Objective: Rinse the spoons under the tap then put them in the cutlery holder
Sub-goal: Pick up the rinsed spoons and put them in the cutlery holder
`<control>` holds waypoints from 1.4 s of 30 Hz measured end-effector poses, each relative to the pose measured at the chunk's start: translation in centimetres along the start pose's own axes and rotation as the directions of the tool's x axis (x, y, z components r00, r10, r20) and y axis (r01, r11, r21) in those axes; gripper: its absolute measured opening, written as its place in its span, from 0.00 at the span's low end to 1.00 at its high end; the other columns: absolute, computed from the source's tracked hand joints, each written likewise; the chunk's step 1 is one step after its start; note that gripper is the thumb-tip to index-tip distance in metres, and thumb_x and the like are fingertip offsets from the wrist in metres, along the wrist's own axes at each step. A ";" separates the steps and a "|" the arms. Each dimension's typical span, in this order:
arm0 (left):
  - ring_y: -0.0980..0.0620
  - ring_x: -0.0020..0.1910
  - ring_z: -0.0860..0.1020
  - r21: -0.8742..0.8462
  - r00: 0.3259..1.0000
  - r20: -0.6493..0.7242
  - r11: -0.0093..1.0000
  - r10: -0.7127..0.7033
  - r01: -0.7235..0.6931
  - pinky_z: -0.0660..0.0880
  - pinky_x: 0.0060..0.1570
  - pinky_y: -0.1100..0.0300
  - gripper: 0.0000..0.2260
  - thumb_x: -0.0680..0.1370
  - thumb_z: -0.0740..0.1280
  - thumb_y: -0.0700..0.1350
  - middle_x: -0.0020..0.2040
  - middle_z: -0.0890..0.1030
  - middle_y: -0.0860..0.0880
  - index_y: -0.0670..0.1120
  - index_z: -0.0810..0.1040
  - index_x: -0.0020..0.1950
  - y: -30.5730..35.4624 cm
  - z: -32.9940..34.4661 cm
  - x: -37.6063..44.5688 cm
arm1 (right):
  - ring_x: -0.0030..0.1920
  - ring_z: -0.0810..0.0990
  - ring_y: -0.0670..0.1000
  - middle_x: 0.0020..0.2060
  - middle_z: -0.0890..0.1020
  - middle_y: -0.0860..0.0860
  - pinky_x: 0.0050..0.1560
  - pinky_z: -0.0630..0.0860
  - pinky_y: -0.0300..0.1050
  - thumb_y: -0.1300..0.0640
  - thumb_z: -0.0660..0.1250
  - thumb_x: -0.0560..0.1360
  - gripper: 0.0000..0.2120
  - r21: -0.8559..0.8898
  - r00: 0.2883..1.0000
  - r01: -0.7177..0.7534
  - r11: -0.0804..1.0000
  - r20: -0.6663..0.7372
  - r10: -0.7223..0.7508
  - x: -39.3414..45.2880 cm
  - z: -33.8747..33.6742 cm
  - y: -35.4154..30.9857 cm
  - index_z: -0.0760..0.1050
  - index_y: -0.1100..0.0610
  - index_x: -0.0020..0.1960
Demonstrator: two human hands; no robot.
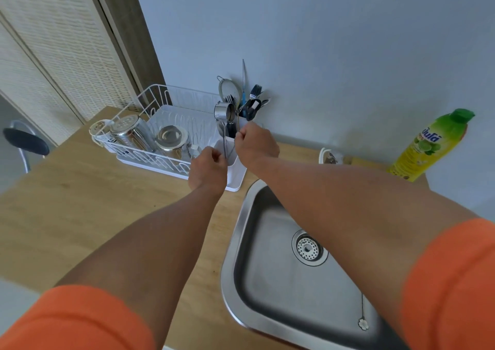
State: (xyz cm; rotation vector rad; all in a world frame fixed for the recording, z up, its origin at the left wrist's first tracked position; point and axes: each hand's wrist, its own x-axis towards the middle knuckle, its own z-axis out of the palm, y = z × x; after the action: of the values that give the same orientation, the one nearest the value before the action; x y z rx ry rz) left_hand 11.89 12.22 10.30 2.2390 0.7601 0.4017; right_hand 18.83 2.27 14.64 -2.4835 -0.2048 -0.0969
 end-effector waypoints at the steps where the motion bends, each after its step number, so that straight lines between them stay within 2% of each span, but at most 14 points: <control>1: 0.48 0.49 0.80 -0.059 0.999 -0.037 0.998 0.008 -0.010 0.73 0.46 0.54 0.06 0.82 0.66 0.47 0.50 0.83 0.51 0.48 0.80 0.56 -0.3 0.1 -0.5 | 0.43 0.77 0.55 0.42 0.80 0.50 0.41 0.70 0.47 0.50 0.61 0.82 0.08 -0.002 1.000 -0.006 1.000 0.014 0.006 -0.2 0.3 0.2 0.78 0.50 0.53; 4: 0.52 0.50 0.78 -0.174 0.995 -0.093 0.984 0.030 -0.046 0.71 0.47 0.56 0.06 0.82 0.65 0.48 0.52 0.80 0.56 0.50 0.77 0.58 -1.2 0.4 -1.7 | 0.43 0.79 0.55 0.43 0.82 0.50 0.39 0.69 0.46 0.50 0.61 0.82 0.07 0.013 1.000 -0.008 1.000 0.025 0.007 -0.7 1.2 0.3 0.77 0.51 0.51; 7: 0.54 0.49 0.74 -0.176 0.992 -0.120 0.983 0.039 -0.060 0.70 0.45 0.56 0.08 0.82 0.65 0.47 0.58 0.77 0.54 0.49 0.73 0.60 -1.7 0.8 -2.6 | 0.42 0.78 0.55 0.43 0.83 0.50 0.39 0.69 0.46 0.50 0.61 0.81 0.07 0.006 1.000 -0.002 1.000 0.013 0.002 -0.9 1.4 0.1 0.77 0.50 0.49; 9: 0.53 0.47 0.74 -0.152 0.994 -0.105 0.987 0.025 -0.041 0.69 0.44 0.55 0.08 0.81 0.65 0.47 0.59 0.75 0.52 0.49 0.72 0.59 -2.2 1.0 -3.1 | 0.41 0.79 0.55 0.42 0.83 0.50 0.39 0.69 0.46 0.49 0.61 0.81 0.07 0.020 1.000 -0.001 1.000 -0.001 0.001 -0.8 1.2 -0.1 0.76 0.49 0.48; 12: 0.49 0.47 0.76 -0.080 1.000 -0.004 0.997 0.008 -0.008 0.70 0.45 0.54 0.08 0.81 0.66 0.47 0.57 0.76 0.51 0.48 0.72 0.58 -3.3 1.1 -3.7 | 0.40 0.78 0.54 0.40 0.82 0.48 0.35 0.66 0.43 0.48 0.63 0.81 0.07 0.072 1.000 0.001 0.997 -0.013 0.000 -0.8 1.1 -0.4 0.75 0.48 0.45; 16: 0.46 0.52 0.79 0.049 0.982 0.190 0.999 -0.001 -0.008 0.73 0.48 0.52 0.11 0.80 0.67 0.46 0.58 0.79 0.47 0.45 0.73 0.61 -4.5 1.2 -4.4 | 0.43 0.78 0.55 0.45 0.83 0.50 0.41 0.70 0.45 0.50 0.61 0.82 0.08 0.039 0.995 0.005 0.999 0.099 -0.009 -1.8 2.1 0.1 0.78 0.49 0.50; 19: 0.46 0.57 0.80 0.174 0.951 0.308 0.983 0.009 -0.066 0.76 0.53 0.52 0.13 0.80 0.66 0.48 0.60 0.81 0.49 0.47 0.74 0.64 -5.2 1.2 -5.1 | 0.44 0.78 0.54 0.47 0.83 0.50 0.41 0.70 0.45 0.52 0.60 0.81 0.10 -0.009 0.991 -0.013 1.000 0.136 0.014 -3.1 2.7 1.2 0.80 0.51 0.50; 21: 0.46 0.58 0.81 0.191 0.942 0.334 0.977 0.030 -0.098 0.77 0.55 0.51 0.13 0.79 0.65 0.47 0.59 0.82 0.50 0.48 0.75 0.63 -5.7 1.3 -5.6 | 0.46 0.79 0.55 0.48 0.83 0.51 0.41 0.71 0.46 0.53 0.60 0.81 0.10 -0.002 0.988 -0.028 1.000 0.152 0.028 -4.2 2.8 2.2 0.80 0.52 0.51; 23: 0.47 0.57 0.81 0.149 0.943 0.329 0.983 0.055 -0.110 0.75 0.53 0.53 0.11 0.79 0.65 0.47 0.58 0.83 0.51 0.48 0.76 0.61 -5.9 1.6 -6.2 | 0.47 0.80 0.57 0.48 0.82 0.52 0.42 0.74 0.47 0.53 0.59 0.80 0.10 0.035 0.983 -0.057 0.998 0.177 0.050 -5.6 2.7 3.6 0.79 0.52 0.50; 26: 0.47 0.57 0.81 0.131 0.928 0.352 0.976 0.119 -0.175 0.74 0.50 0.54 0.11 0.79 0.64 0.46 0.58 0.83 0.53 0.50 0.76 0.61 -5.6 2.2 -7.0 | 0.48 0.79 0.57 0.47 0.82 0.49 0.43 0.71 0.47 0.52 0.59 0.79 0.08 0.060 0.975 -0.116 0.991 0.196 0.102 -8.5 3.0 6.4 0.75 0.51 0.48; 31: 0.47 0.55 0.81 0.167 0.849 0.478 0.926 0.223 -0.337 0.78 0.53 0.51 0.10 0.79 0.63 0.48 0.57 0.83 0.53 0.52 0.76 0.60 -4.7 4.3 -9.1 | 0.54 0.81 0.58 0.52 0.83 0.52 0.45 0.69 0.46 0.51 0.58 0.81 0.09 0.012 0.952 -0.184 0.983 0.253 0.175 -14.7 3.6 13.3 0.76 0.50 0.54; 35: 0.48 0.47 0.81 0.146 0.770 0.566 0.883 0.296 -0.446 0.81 0.50 0.51 0.07 0.82 0.64 0.48 0.54 0.83 0.50 0.52 0.76 0.59 -4.4 7.2 -11.8 | 0.53 0.83 0.57 0.52 0.85 0.53 0.49 0.78 0.48 0.52 0.59 0.81 0.11 -0.052 0.909 -0.229 0.972 0.347 0.232 -19.7 3.0 19.1 0.78 0.53 0.56; 38: 0.48 0.51 0.82 0.134 0.707 0.639 0.861 0.303 -0.490 0.82 0.56 0.50 0.10 0.81 0.66 0.49 0.57 0.83 0.51 0.52 0.76 0.62 -4.2 9.1 -13.8 | 0.54 0.83 0.56 0.53 0.84 0.52 0.50 0.77 0.46 0.51 0.59 0.80 0.11 -0.115 0.856 -0.308 0.944 0.400 0.328 -22.4 2.0 22.6 0.78 0.52 0.56; 42: 0.48 0.54 0.81 0.148 0.608 0.743 0.816 0.281 -0.558 0.80 0.57 0.51 0.12 0.81 0.65 0.49 0.60 0.82 0.50 0.51 0.76 0.64 -4.0 10.9 -15.9 | 0.56 0.82 0.56 0.56 0.84 0.53 0.52 0.78 0.48 0.50 0.59 0.80 0.12 -0.202 0.803 -0.385 0.900 0.406 0.435 -24.8 0.2 26.4 0.78 0.53 0.57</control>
State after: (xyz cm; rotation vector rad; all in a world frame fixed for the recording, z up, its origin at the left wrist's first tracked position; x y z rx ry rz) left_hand 3.25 -1.43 -1.01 2.6403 -0.1523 -0.4281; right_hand -1.14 -21.46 -4.20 -2.5661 0.1652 0.6674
